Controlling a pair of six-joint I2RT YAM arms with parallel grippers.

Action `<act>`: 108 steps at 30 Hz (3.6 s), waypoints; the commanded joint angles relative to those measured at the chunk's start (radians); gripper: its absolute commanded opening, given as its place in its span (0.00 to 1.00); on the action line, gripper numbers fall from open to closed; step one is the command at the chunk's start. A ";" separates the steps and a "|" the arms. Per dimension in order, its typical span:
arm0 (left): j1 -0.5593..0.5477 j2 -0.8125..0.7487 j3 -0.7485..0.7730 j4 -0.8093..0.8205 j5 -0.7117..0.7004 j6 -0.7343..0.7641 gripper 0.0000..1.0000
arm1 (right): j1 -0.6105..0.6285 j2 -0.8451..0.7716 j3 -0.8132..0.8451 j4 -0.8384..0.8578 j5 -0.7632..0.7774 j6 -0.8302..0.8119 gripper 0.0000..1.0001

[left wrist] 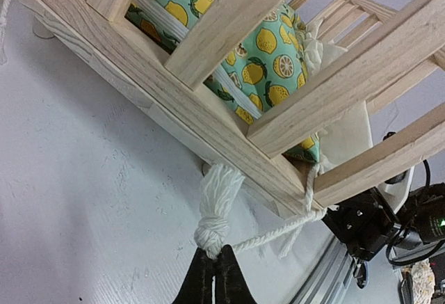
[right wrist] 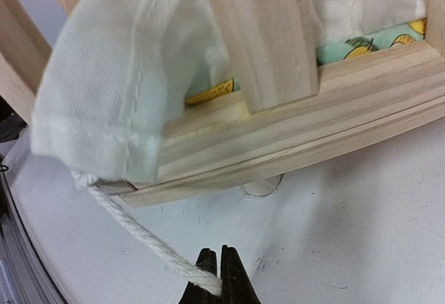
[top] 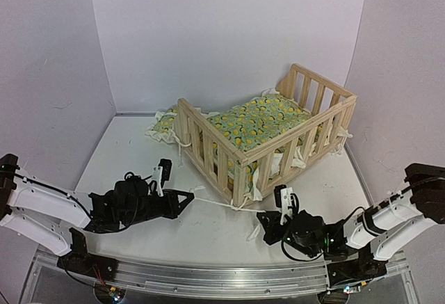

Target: Set up the pet bed

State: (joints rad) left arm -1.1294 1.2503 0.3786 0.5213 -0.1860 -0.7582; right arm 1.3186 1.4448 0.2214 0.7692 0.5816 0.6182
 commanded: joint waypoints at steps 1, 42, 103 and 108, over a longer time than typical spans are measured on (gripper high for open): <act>0.075 -0.017 0.053 -0.061 -0.111 0.042 0.00 | -0.005 -0.115 -0.017 -0.172 0.170 0.101 0.00; 0.818 0.013 0.429 -0.447 0.223 0.267 0.86 | -0.324 -0.412 1.032 -1.220 -0.099 -0.481 0.97; 0.617 0.387 0.794 -0.215 0.960 0.459 0.75 | -0.421 -0.406 1.133 -1.854 -0.022 -0.460 0.33; 0.472 0.456 0.847 -0.208 1.024 0.519 0.76 | -0.421 -0.544 1.089 -1.922 -0.004 -0.317 0.54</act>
State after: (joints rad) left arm -0.5938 1.6901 1.1629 0.2451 0.7368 -0.3145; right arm 0.9226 1.0210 1.2987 -1.1835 0.3748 0.0792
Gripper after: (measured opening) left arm 0.760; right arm 0.403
